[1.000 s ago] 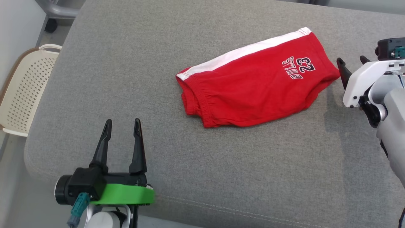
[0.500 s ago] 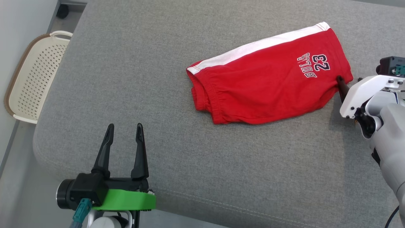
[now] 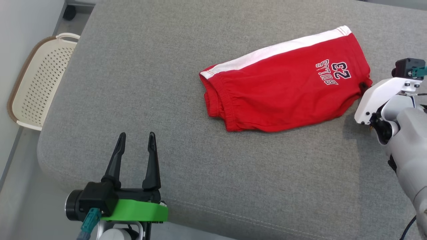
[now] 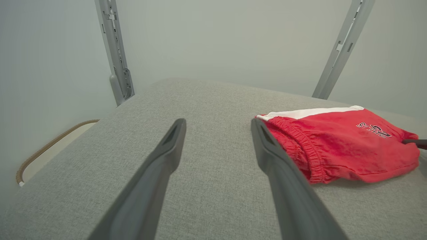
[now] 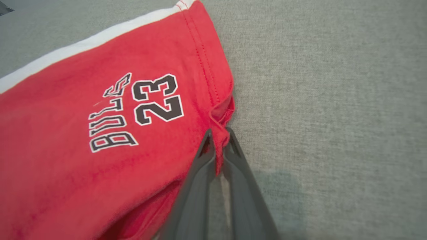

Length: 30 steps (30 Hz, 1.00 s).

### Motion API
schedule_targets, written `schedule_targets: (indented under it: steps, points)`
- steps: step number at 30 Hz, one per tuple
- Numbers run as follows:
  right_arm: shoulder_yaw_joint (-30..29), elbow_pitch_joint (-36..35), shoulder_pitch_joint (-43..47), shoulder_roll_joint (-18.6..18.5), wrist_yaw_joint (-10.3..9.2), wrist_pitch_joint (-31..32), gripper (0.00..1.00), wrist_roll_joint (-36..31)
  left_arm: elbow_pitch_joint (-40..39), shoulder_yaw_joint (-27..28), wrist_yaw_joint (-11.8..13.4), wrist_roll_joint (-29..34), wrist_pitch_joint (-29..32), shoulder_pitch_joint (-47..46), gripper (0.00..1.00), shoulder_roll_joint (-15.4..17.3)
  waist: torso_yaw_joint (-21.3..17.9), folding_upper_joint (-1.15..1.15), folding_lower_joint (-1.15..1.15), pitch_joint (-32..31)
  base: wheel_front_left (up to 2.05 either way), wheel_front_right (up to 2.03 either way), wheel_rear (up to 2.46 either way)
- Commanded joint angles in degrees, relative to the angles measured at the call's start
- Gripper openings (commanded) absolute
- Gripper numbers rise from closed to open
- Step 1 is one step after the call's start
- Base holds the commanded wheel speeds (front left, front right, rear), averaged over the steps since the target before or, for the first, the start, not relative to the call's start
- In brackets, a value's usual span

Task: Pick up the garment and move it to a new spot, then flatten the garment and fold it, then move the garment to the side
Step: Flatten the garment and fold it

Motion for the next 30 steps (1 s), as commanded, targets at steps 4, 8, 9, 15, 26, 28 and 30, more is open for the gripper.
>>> schedule_targets:
  steps: [4,8,9,15,26,28,30]
  points:
    - [-0.6,-0.7,3.9,1.4,-0.10,-0.7,0.00,1.9,0.7,-0.2,0.3,-0.1,0.0,0.8,1.00,0.0,-1.5,0.00,0.00,-2.4,0.00,0.00,0.00]
    - [0.0,-3.6,8.0,1.7,-0.10,-2.4,0.00,3.1,1.3,-0.3,0.2,0.3,0.0,1.7,1.00,0.0,-2.8,0.00,0.00,-4.7,0.00,0.00,0.00]
    - [0.2,-4.5,8.9,1.5,-0.10,-2.7,0.00,3.4,1.5,-0.2,0.3,0.3,0.0,2.0,1.00,0.0,-3.1,0.00,0.00,-5.1,0.00,0.00,0.00]
    - [0.7,-8.9,13.8,0.6,-0.10,-3.3,0.00,4.1,2.2,0.0,-0.1,0.8,0.0,3.0,1.00,0.0,-5.0,0.00,0.00,-7.5,0.00,0.00,0.00]
    - [-1.4,-15.8,22.7,1.0,-0.10,-2.3,0.00,2.2,3.0,0.8,-0.5,1.9,0.0,4.9,1.00,0.0,-6.5,0.00,0.00,-10.6,0.00,0.00,0.00]
    - [-2.3,-16.9,24.1,1.3,-0.10,-1.8,0.00,1.9,3.1,0.9,-0.5,1.8,0.0,5.0,1.00,0.0,-6.6,0.00,0.00,-10.9,0.00,0.00,0.00]
    - [-2.7,-17.4,24.7,1.4,-0.10,-1.5,0.00,1.6,3.1,1.0,-0.4,1.8,0.0,5.1,1.00,0.0,-6.7,0.00,0.00,-11.1,0.00,0.00,0.00]
